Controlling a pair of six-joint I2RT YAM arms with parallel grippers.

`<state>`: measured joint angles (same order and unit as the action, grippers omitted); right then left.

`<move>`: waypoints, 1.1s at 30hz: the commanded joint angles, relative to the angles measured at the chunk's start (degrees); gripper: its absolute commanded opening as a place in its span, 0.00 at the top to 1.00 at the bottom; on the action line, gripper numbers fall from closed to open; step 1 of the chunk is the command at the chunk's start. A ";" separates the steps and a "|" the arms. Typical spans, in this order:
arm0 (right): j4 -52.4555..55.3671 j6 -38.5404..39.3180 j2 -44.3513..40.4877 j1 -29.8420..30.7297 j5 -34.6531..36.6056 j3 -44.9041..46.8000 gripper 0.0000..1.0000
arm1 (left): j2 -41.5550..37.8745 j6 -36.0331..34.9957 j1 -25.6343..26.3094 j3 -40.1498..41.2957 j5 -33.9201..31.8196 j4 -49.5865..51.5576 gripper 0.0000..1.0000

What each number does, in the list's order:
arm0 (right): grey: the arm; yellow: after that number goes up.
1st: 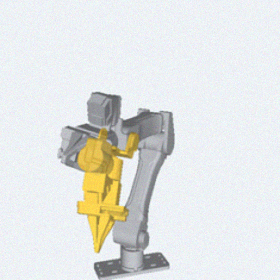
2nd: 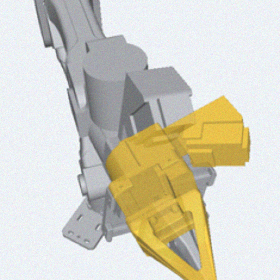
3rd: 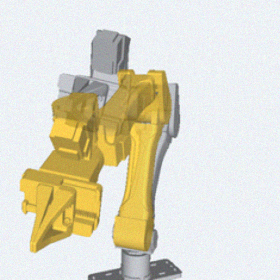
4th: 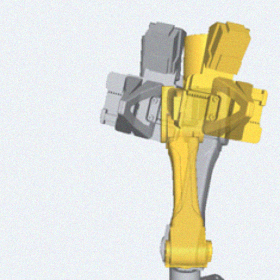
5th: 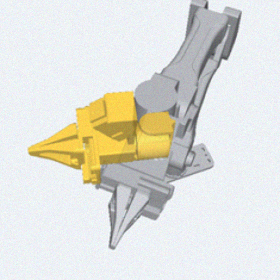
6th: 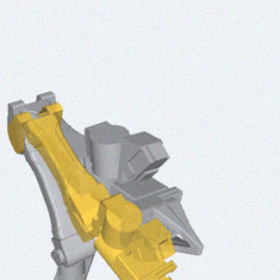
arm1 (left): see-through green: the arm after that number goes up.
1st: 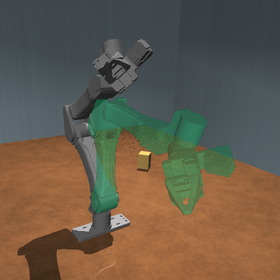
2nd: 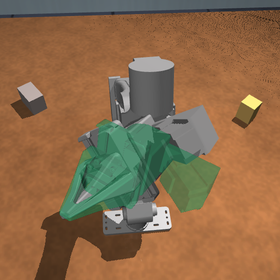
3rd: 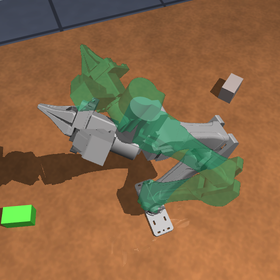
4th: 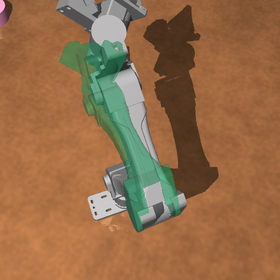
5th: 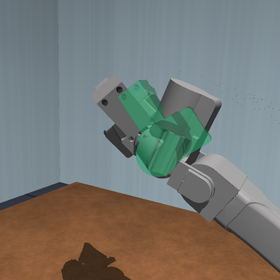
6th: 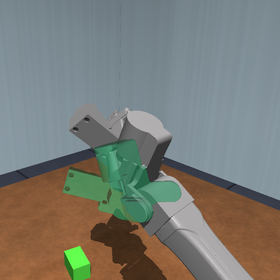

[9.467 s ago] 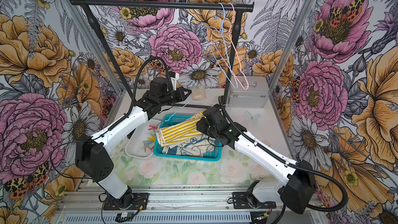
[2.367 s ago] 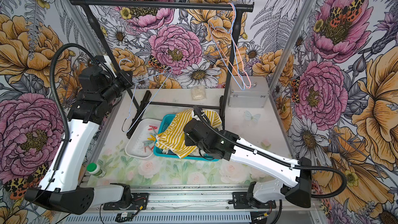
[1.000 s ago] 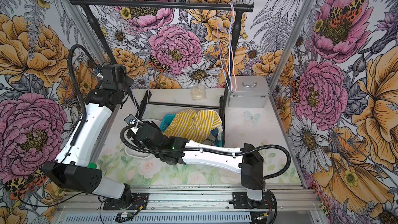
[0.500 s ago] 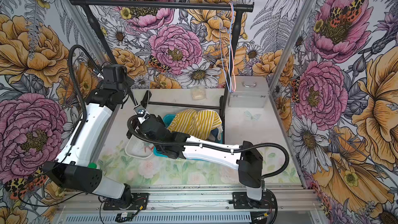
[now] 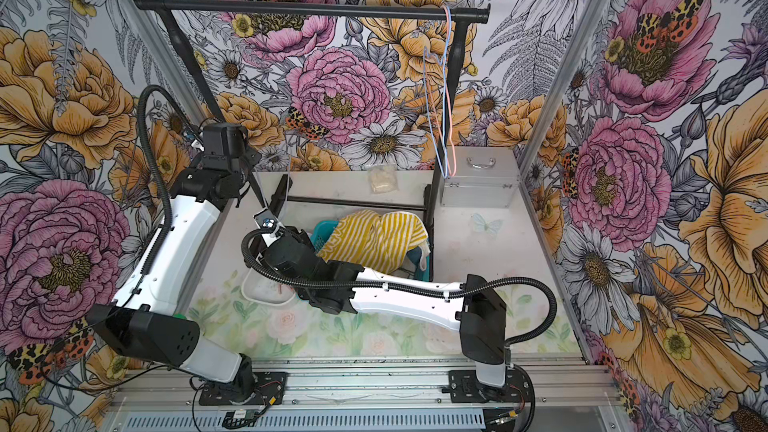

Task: Remove the clothespins securing towels to the hanger
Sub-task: Place the hanger at the clothesline.

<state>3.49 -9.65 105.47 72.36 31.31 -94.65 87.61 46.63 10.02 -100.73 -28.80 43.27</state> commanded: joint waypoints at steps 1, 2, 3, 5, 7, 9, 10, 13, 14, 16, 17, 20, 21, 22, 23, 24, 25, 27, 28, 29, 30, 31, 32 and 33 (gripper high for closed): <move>-1.64 -1.07 -1.10 0.25 0.56 0.22 0.58 | -0.09 1.00 0.61 -1.14 -1.26 -0.52 1.00; -1.65 -0.94 -0.93 0.31 0.51 0.18 0.57 | -0.09 1.05 0.55 -1.05 -1.18 -0.48 1.00; -1.57 -1.05 -0.72 0.24 0.55 0.25 0.57 | -0.07 1.14 0.56 -0.97 -1.25 -0.52 1.00; -1.47 -1.21 -0.20 0.22 0.85 0.22 0.57 | 0.01 1.17 0.55 -1.18 -1.13 -0.47 1.00; -1.29 -1.73 0.30 -0.01 1.36 0.21 0.57 | 0.19 1.22 0.59 -1.56 -1.00 -0.54 1.00; -1.12 -2.23 0.57 -0.41 1.91 0.23 0.57 | 0.28 1.22 0.47 -1.92 -0.82 -0.47 1.00; -1.02 -2.51 0.61 -0.74 1.64 0.32 0.57 | 0.28 1.18 0.49 -2.02 -0.82 -0.52 1.00; -0.44 -3.60 1.15 -1.68 1.16 -0.07 0.57 | 0.28 1.18 0.52 -2.11 -0.75 -0.47 1.00; 0.10 -3.91 1.59 -1.84 1.12 -0.48 0.58 | 0.28 1.18 0.52 -2.10 -0.73 -0.53 1.00; 0.92 -3.97 2.45 -1.91 0.88 -1.42 0.58 | 0.36 1.39 0.44 -1.86 -0.53 -0.49 1.00; 1.36 -4.02 2.92 -1.95 0.81 -2.05 0.57 | 0.45 1.53 0.56 -1.76 -0.54 -0.55 1.00; 2.32 -3.94 4.18 -1.96 0.60 -3.63 0.58 | 0.45 1.69 0.63 -1.42 -0.55 -0.54 1.00; 2.85 -3.83 4.75 -1.95 0.75 -4.39 0.57 | 0.45 1.71 0.64 -1.40 -0.56 -0.48 1.00; 3.24 -3.85 5.21 -1.96 1.06 -4.91 0.58 | 0.54 1.79 0.70 -1.40 -0.56 -0.47 1.00; 3.52 -3.92 5.52 -1.91 1.29 -5.30 0.58 | 0.54 1.80 0.72 -1.47 -0.47 -0.49 1.00; 3.54 -3.93 5.77 -1.99 1.51 -5.43 0.58 | 0.63 1.80 0.73 -1.57 -0.47 -0.47 1.00; 3.63 -3.97 5.88 -2.04 2.11 -5.70 0.59 | 0.63 1.80 0.82 -1.66 -0.38 -0.47 1.00; 3.71 -4.15 5.81 -2.21 3.75 -5.72 0.62 | 0.72 1.73 1.02 -1.75 -0.38 -0.48 1.00; 3.72 -4.21 5.64 -2.29 4.60 -5.72 0.65 | 0.72 1.71 1.05 -1.75 -0.38 -0.46 1.00; 3.72 -4.20 5.49 -2.39 5.30 -5.70 0.69 | 0.79 1.63 1.13 -1.84 -0.38 -0.53 1.00; 3.72 -4.22 5.27 -2.47 5.95 -5.69 0.73 | 0.87 1.56 1.13 -1.92 -0.23 -0.54 1.00; 3.72 -4.09 5.12 -2.42 6.55 -5.77 0.77 | 0.89 1.53 1.19 -1.93 -0.22 -0.54 1.00; 3.71 -4.09 4.93 -2.56 7.04 -5.80 0.81 | 0.94 1.53 1.17 -1.93 -0.18 -0.56 1.00; 3.68 -4.11 4.71 -2.57 7.18 -5.87 0.86 | 0.98 1.53 1.21 -1.97 -0.03 -0.55 1.00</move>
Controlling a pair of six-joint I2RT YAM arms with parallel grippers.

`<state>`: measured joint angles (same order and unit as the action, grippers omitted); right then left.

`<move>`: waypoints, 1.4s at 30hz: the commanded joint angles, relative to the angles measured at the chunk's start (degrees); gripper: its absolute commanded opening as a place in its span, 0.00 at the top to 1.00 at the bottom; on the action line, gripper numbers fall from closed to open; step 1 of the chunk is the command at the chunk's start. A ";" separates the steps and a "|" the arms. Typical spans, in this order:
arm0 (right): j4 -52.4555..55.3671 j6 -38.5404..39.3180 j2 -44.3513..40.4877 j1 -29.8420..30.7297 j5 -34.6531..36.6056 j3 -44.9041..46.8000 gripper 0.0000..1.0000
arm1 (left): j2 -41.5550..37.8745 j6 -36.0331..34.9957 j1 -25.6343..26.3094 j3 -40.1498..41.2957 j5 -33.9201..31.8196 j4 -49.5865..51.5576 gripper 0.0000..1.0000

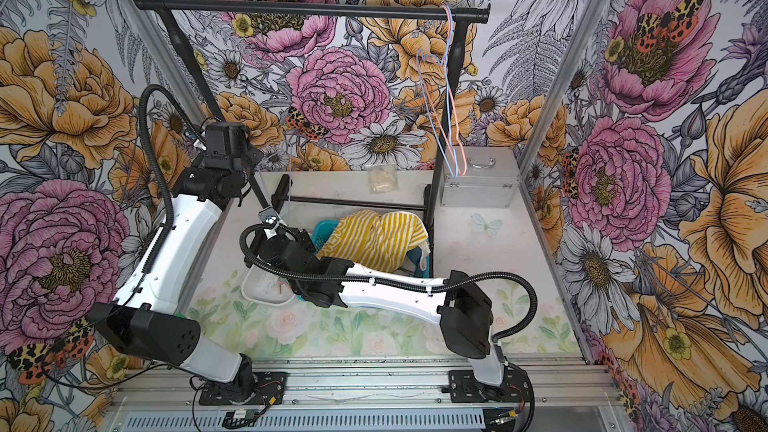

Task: Remove the clothespins securing towels to the hanger
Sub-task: Place the hanger at the clothesline.

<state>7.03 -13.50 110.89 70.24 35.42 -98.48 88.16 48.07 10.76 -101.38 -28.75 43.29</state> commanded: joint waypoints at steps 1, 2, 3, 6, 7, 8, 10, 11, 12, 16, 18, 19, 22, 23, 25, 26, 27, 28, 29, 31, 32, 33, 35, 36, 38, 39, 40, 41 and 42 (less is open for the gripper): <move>0.18 -0.15 -0.89 -0.41 3.15 -2.11 0.93 | 0.52 0.02 0.46 -1.44 0.13 -0.64 1.00; 0.19 -0.12 -1.07 -0.40 3.40 -2.23 1.00 | 0.61 -0.12 0.61 -1.61 0.20 -0.59 1.00; 0.18 -0.08 -1.34 -0.45 3.58 -2.22 1.00 | 0.61 -0.18 0.63 -1.62 0.20 -0.66 1.00; 0.18 0.05 -2.21 -0.40 4.26 -1.90 1.00 | 0.44 -0.74 1.05 -1.89 0.82 -1.37 1.00; 0.14 0.14 -2.47 -0.40 4.61 -1.73 1.00 | 0.27 -1.00 1.10 -1.81 1.18 -1.97 1.00; 0.12 0.28 -2.92 -0.45 4.83 -1.46 1.00 | 0.04 -1.19 1.10 -1.56 1.85 -2.75 1.00; 0.09 0.26 -4.06 -0.44 5.09 -0.86 1.00 | -0.46 -2.11 1.09 -1.38 3.51 -4.14 0.99; 0.02 0.30 -4.71 -0.40 5.10 -0.58 1.00 | -0.74 -2.70 1.06 -1.36 4.46 -5.06 0.89; 0.01 0.32 -5.37 -0.45 5.14 -0.22 1.00 | -1.00 -3.30 1.04 -1.23 5.70 -5.57 0.80; -0.70 -0.73 -9.64 -0.41 5.48 2.44 1.00 | -2.83 -4.29 0.37 0.74 12.80 -8.50 0.42; -0.72 -1.09 -11.93 -0.29 6.25 3.62 1.00 | -3.57 -4.88 -0.02 1.67 16.30 -9.38 0.28; -0.70 -1.22 -13.33 -0.11 6.74 4.46 1.00 | -4.29 -4.80 -0.05 2.49 17.24 -9.48 0.22; -0.19 -2.04 -16.92 0.00 7.55 6.85 1.00 | -6.90 -4.45 -0.39 6.19 22.35 -12.67 0.10; 0.28 -2.56 -18.01 0.00 7.90 7.64 1.00 | -7.97 -4.65 -0.40 7.67 24.31 -14.69 0.06; 1.49 -3.58 -19.97 -0.01 9.30 9.39 1.00 | -9.71 -4.71 -0.38 9.83 27.60 -18.05 0.01; 1.92 -4.11 -20.95 -0.01 9.53 10.53 1.00 | -10.86 -4.89 -0.32 11.00 29.23 -20.28 0.01; 2.08 -4.41 -21.82 -0.08 10.01 11.47 1.00 | -11.93 -5.52 -0.05 12.18 30.06 -22.78 0.02; 2.75 -4.94 -22.60 -0.05 10.87 12.34 1.00 | -13.13 -6.63 0.50 13.02 30.88 -24.85 0.01; 3.38 -5.42 -23.34 -0.14 11.33 13.25 1.00 | -14.02 -8.04 0.94 13.31 31.98 -26.57 0.01; 4.79 -6.35 -24.59 -0.40 11.98 14.37 1.00 | -14.95 -11.53 2.19 12.67 33.51 -27.72 0.01; 5.24 -6.72 -25.13 -0.53 12.32 14.89 1.00 | -15.24 -13.46 2.89 12.30 34.74 -28.24 0.01; 5.54 -6.98 -25.51 -0.78 12.24 15.21 1.00 | -15.28 -14.77 3.40 11.94 35.97 -28.32 0.01; 5.88 -7.07 -25.90 -1.00 12.46 15.41 1.00 | -15.17 -17.10 4.22 11.86 39.12 -28.66 0.01; 6.08 -7.08 -25.86 -1.19 12.44 15.26 1.00 | -15.31 -18.04 4.51 12.22 40.09 -28.78 0.01; 6.62 -7.33 -25.64 -1.58 12.25 14.66 1.00 | -15.58 -19.93 5.18 13.25 42.34 -29.05 0.01; 7.00 -7.60 -25.47 -1.87 12.17 14.27 1.00 | -15.78 -20.49 5.38 13.84 43.42 -29.13 0.01; 7.13 -7.81 -25.46 -1.93 12.21 13.94 1.00 | -15.94 -21.63 5.52 14.53 44.33 -29.14 0.01; 7.11 -7.78 -25.40 -1.99 12.19 13.55 1.00 | -16.36 -22.00 5.59 15.49 44.81 -29.09 0.01; 7.16 -7.72 -25.36 -2.11 12.29 13.28 1.00 | -16.86 -22.54 5.52 16.50 45.52 -29.36 0.01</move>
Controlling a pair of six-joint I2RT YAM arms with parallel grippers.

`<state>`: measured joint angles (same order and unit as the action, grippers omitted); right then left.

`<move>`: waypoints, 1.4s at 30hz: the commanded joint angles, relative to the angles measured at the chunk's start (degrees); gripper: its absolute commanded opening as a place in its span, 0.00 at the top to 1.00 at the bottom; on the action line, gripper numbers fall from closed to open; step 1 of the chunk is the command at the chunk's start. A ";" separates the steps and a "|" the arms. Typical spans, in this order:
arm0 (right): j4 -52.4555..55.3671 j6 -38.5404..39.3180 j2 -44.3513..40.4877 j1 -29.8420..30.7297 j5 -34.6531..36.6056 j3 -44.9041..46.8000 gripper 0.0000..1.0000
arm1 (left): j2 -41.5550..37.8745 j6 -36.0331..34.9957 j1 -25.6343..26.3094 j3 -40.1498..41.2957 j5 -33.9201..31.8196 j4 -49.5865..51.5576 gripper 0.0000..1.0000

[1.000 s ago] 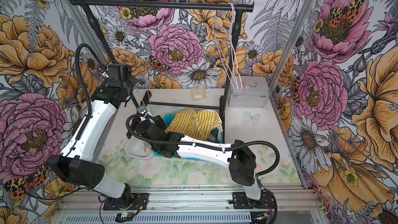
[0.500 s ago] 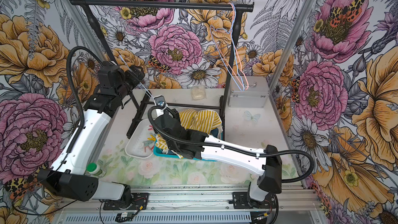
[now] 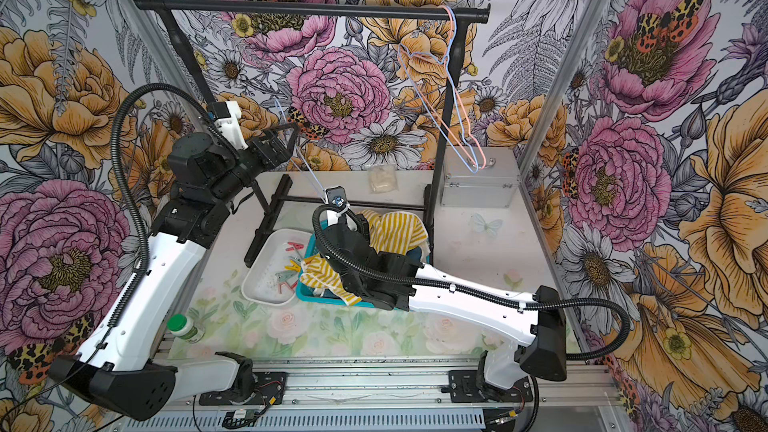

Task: Remove the clothespins securing towels to the hanger
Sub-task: Place the hanger at the clothesline.

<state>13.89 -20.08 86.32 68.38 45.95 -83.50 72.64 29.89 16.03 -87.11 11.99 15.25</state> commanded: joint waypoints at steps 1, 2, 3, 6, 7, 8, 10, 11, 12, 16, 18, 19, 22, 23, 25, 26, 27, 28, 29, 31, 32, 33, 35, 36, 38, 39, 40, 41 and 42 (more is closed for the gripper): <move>0.29 -1.02 -0.77 -0.25 2.14 -1.91 1.00 | -1.95 -4.97 0.44 3.21 4.76 -1.27 0.01; 0.30 -1.22 -0.96 -0.40 2.38 -1.84 1.00 | -2.78 -5.38 0.48 4.31 4.90 -1.47 0.01; 0.32 -1.48 -1.22 -0.64 2.51 -1.63 1.00 | -3.52 -5.86 0.46 5.00 5.32 -1.76 0.01; 0.75 -2.42 -2.32 -1.64 3.09 -1.09 1.00 | -5.72 -7.25 0.58 6.47 6.02 -1.84 0.01; 1.10 -2.52 -2.63 -1.96 3.66 -1.13 1.00 | -6.50 -7.97 0.80 6.93 6.13 -1.88 0.01; 1.23 -2.30 -3.05 -2.29 4.08 -1.26 1.00 | -7.28 -8.50 0.93 7.33 6.16 -1.87 0.01; 1.73 -1.67 -3.76 -2.75 5.19 -1.96 1.00 | -8.60 -8.79 0.93 8.00 6.20 -1.44 0.01; 2.06 -1.23 -4.08 -2.88 6.07 -2.54 1.00 | -9.03 -9.08 0.94 8.18 6.25 -0.66 0.01; 2.36 -0.99 -4.37 -3.13 6.70 -3.03 1.00 | -9.42 -9.34 0.93 8.34 6.11 -0.05 0.01; 2.57 0.94 -5.84 -3.52 8.97 -5.24 1.00 | -11.06 -10.39 0.80 10.23 4.87 2.43 0.01; 2.62 1.58 -6.42 -3.69 10.05 -6.54 1.00 | -11.75 -10.62 0.47 11.41 4.35 3.24 0.01; 2.59 1.89 -6.67 -3.89 10.44 -7.35 1.00 | -11.98 -10.73 0.40 12.03 4.31 3.49 0.01; 2.59 3.59 -6.38 -4.51 10.39 -11.10 1.00 | -12.51 -11.22 0.28 13.55 3.63 4.58 0.01; 2.63 4.23 -6.06 -4.79 10.22 -12.55 1.00 | -12.68 -11.43 0.22 14.07 3.45 4.78 0.01; 2.57 6.05 -5.02 -5.22 9.32 -16.24 1.00 | -13.11 -11.93 0.06 15.19 3.23 5.00 0.01; 2.83 6.72 -4.41 -5.33 9.09 -17.97 1.00 | -13.35 -12.06 0.01 15.75 3.22 5.05 0.01; 3.38 7.35 -3.71 -5.63 8.71 -20.10 1.00 | -13.55 -12.30 -0.04 16.14 3.02 5.18 0.01; 4.64 7.33 -2.75 -6.03 8.16 -22.60 1.00 | -13.66 -12.52 -0.22 16.39 2.90 5.34 0.01; 5.99 7.22 -1.95 -6.34 7.75 -24.62 1.00 | -13.89 -12.67 -0.31 16.61 2.84 5.59 0.01; 7.63 7.44 -0.47 -7.06 6.45 -27.98 1.00 | -14.30 -13.10 -0.47 17.22 2.52 5.84 0.01; 8.32 7.37 0.03 -7.37 6.10 -29.13 1.00 | -14.43 -13.10 -0.64 17.54 2.43 5.85 0.01; 8.92 7.24 0.64 -7.92 5.37 -30.28 1.00 | -14.61 -13.03 -0.82 17.86 2.50 5.91 0.01; 11.65 5.79 1.92 -9.44 3.87 -33.04 1.00 | -14.72 -12.96 -1.08 18.47 2.56 5.92 0.01; 13.04 4.79 2.64 -10.31 3.01 -34.24 1.00 | -14.72 -12.84 -1.12 18.77 2.53 6.03 0.01; 14.93 3.50 3.48 -11.80 1.60 -35.33 1.00 | -14.77 -12.60 -1.35 19.29 2.54 6.14 0.01; 15.27 3.04 3.67 -12.34 0.89 -35.40 1.00 | -14.74 -12.52 -1.44 19.43 2.53 6.23 0.01; 15.61 2.66 4.00 -12.81 0.55 -35.21 1.00 | -14.81 -12.56 -1.44 19.55 2.43 6.27 0.01; 16.08 2.08 4.15 -13.27 0.30 -34.96 1.00 | -14.81 -12.45 -1.49 19.74 2.34 6.27 0.01; 16.33 1.51 4.28 -13.63 -0.12 -34.44 1.00 | -14.81 -12.41 -1.53 19.80 2.37 6.28 0.01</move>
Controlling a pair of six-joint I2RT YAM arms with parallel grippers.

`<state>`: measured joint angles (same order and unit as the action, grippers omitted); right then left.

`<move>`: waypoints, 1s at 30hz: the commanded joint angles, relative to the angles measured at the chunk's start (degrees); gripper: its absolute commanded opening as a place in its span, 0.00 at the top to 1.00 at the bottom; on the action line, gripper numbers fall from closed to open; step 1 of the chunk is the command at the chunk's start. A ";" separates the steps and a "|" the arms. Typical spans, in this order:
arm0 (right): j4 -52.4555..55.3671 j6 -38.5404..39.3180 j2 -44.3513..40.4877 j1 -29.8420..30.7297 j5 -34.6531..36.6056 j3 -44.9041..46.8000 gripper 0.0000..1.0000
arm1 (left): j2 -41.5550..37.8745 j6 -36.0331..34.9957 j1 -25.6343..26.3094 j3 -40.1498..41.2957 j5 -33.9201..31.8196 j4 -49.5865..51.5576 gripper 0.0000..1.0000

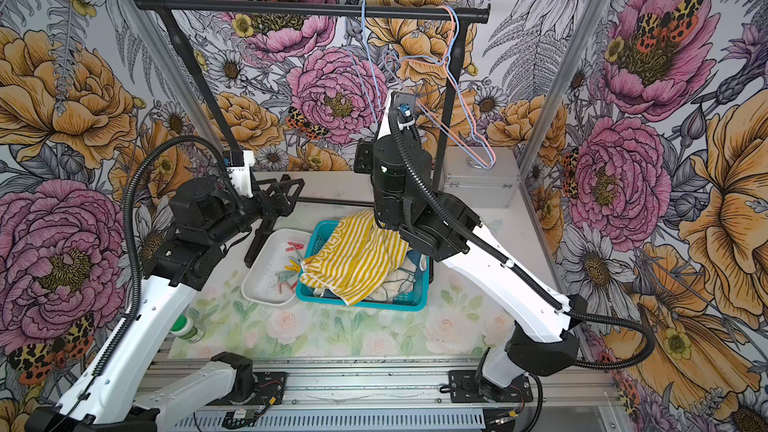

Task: Remove the clothespins securing towels to the hanger
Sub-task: Place the hanger at the clothesline.

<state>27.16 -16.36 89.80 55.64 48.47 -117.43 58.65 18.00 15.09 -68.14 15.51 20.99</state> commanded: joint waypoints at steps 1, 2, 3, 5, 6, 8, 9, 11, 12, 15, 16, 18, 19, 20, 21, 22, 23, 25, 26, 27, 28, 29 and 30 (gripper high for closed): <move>3.29 -2.96 0.72 -1.34 -3.14 0.22 1.00 | -0.82 -0.49 -0.59 0.99 -1.21 0.65 0.01; 3.39 -3.82 0.48 -1.63 -3.58 1.28 1.00 | -0.91 -0.51 -0.59 1.10 -1.27 0.74 0.01; 3.34 -4.23 0.31 -1.76 -3.80 1.95 1.00 | -0.99 -0.43 -0.59 1.22 -1.27 0.79 0.01; 3.39 -5.01 -0.31 -1.83 -3.93 3.83 1.00 | -1.28 -0.42 -0.68 1.62 -1.53 0.81 0.01; 3.43 -5.38 -0.56 -1.87 -3.99 4.66 1.00 | -1.35 -0.43 -0.80 1.77 -1.54 0.98 0.01; 3.42 -6.48 -1.45 -1.95 -4.02 6.94 1.00 | -1.11 -0.42 -1.20 2.03 -1.14 1.44 0.01; 3.43 -6.94 -1.79 -2.02 -4.23 7.83 1.00 | -0.95 -0.27 -1.34 2.06 -1.14 1.71 0.01; 3.43 -7.66 -2.47 -2.08 -4.61 9.45 1.00 | -0.99 -0.11 -1.55 2.31 -1.05 1.86 0.01; 3.50 -7.87 -2.80 -2.06 -4.77 10.10 1.00 | -1.00 -0.20 -1.60 2.47 -1.03 1.80 0.01; 3.52 -8.38 -4.57 -2.07 -5.60 12.89 0.96 | -0.77 -0.16 -2.31 2.57 -0.88 1.85 0.01; 3.44 -8.42 -5.48 -2.05 -5.74 14.23 0.80 | -0.63 -0.04 -2.77 2.58 -0.62 1.92 0.01; 3.43 -8.02 -7.66 -2.00 -6.56 16.67 0.54 | -0.48 0.39 -3.77 2.17 -1.50 2.78 0.01; 3.43 -7.29 -9.02 -1.98 -7.73 17.96 0.46 | -0.70 0.55 -4.44 1.73 -2.20 3.29 0.01; 3.44 -6.76 -10.45 -1.78 -8.38 19.27 0.42 | -0.89 0.57 -5.20 1.41 -1.88 3.29 0.01; 3.39 -6.12 -12.25 -1.54 -8.89 21.00 0.38 | -1.21 0.14 -5.95 0.92 -1.47 3.59 0.01; 3.43 -5.68 -14.08 -1.32 -9.05 22.87 0.30 | -1.26 -0.27 -6.82 0.29 -1.30 4.49 0.01; 3.45 -5.41 -16.00 -1.27 -9.37 24.77 0.18 | -1.31 -0.84 -7.45 -0.49 -1.43 5.42 0.01; 3.47 -4.58 -20.16 -1.17 -10.45 29.08 0.10 | -1.65 -2.70 -8.24 -1.89 -2.73 7.44 0.01; 3.45 -4.47 -22.03 -1.20 -10.90 31.12 0.08 | -1.85 -3.44 -8.45 -1.99 -3.66 8.09 0.01; 3.43 -3.99 -23.95 -1.31 -11.42 33.46 0.05 | -2.25 -4.27 -8.73 -1.69 -4.62 8.51 0.01; 3.64 -3.10 -25.68 -1.29 -11.62 35.75 0.02 | -2.80 -4.53 -9.34 -0.86 -5.39 8.55 0.01; 3.75 -2.32 -27.25 -1.31 -11.95 37.70 0.01 | -3.29 -4.46 -10.06 -0.03 -5.99 8.49 0.01; 3.72 -1.33 -29.00 -1.33 -12.33 40.06 0.01 | -3.89 -4.37 -10.96 1.20 -6.77 8.49 0.01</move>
<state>30.65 -20.53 63.88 54.17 38.11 -81.52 56.88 15.79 5.96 -68.14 12.25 27.73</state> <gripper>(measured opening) 0.993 0.986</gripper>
